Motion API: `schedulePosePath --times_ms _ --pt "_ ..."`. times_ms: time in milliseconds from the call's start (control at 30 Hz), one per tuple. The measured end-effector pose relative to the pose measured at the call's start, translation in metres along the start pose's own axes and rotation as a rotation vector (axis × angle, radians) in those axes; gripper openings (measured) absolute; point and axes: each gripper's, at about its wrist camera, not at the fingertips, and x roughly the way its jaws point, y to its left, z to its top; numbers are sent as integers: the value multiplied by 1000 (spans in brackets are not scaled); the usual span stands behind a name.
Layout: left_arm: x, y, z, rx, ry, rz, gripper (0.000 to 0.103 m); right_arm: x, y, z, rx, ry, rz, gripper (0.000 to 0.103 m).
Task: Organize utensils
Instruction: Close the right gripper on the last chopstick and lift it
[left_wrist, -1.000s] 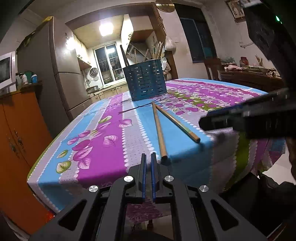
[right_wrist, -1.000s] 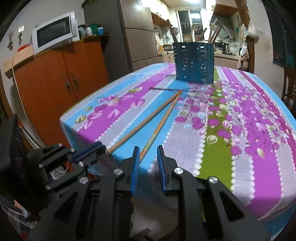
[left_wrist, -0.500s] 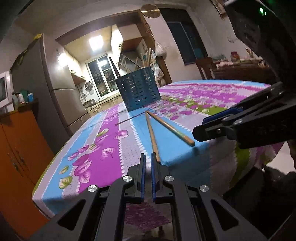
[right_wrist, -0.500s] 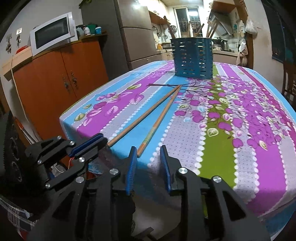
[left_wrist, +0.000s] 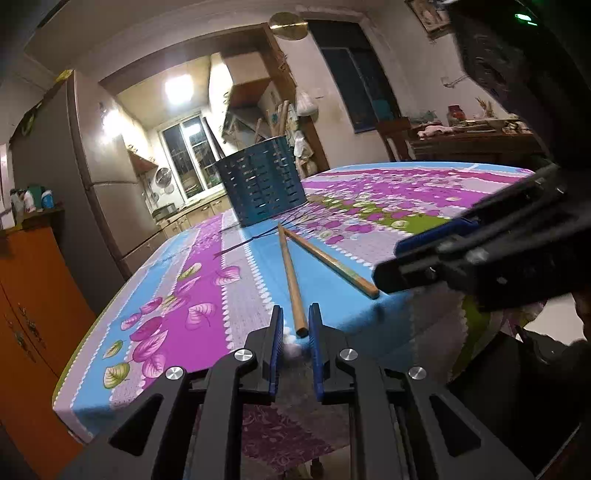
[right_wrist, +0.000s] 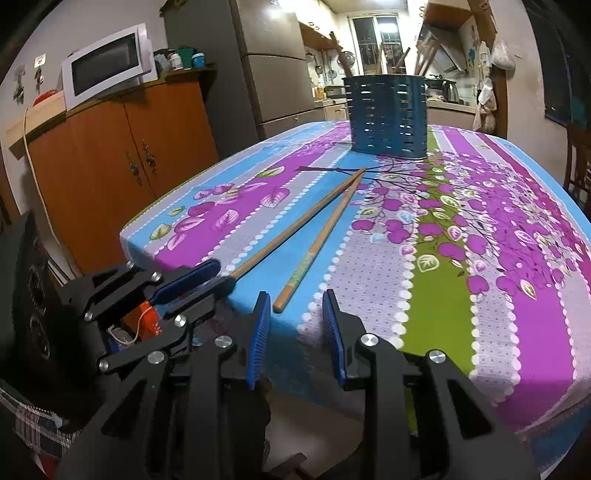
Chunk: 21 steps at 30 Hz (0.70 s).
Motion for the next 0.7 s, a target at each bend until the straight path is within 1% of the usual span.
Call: schedulePosePath --times_ms 33,67,100,267,333,400,467,600,700 --pt "2 5 0 -26 6 -16 15 2 4 1 -18 1 -2 28" --pt "4 10 0 -45 11 -33 13 2 5 1 -27 4 -5 28" --pt "6 13 1 -52 18 -35 8 5 7 2 -38 8 -11 28" --pt "9 29 -4 -110 21 -33 8 13 10 4 -41 16 -12 28" --pt "8 33 -6 -114 16 -35 8 16 12 5 -47 13 -30 25" --pt "8 33 -7 -110 12 -38 8 18 14 5 -64 10 -74 14" --pt "7 33 -8 -107 9 -36 8 18 12 5 -64 5 -96 9" --pt "7 31 -7 -98 6 -28 8 13 4 3 -36 -9 -113 8" --pt "9 28 -7 -90 4 -8 8 13 -1 2 -14 -20 -121 7"
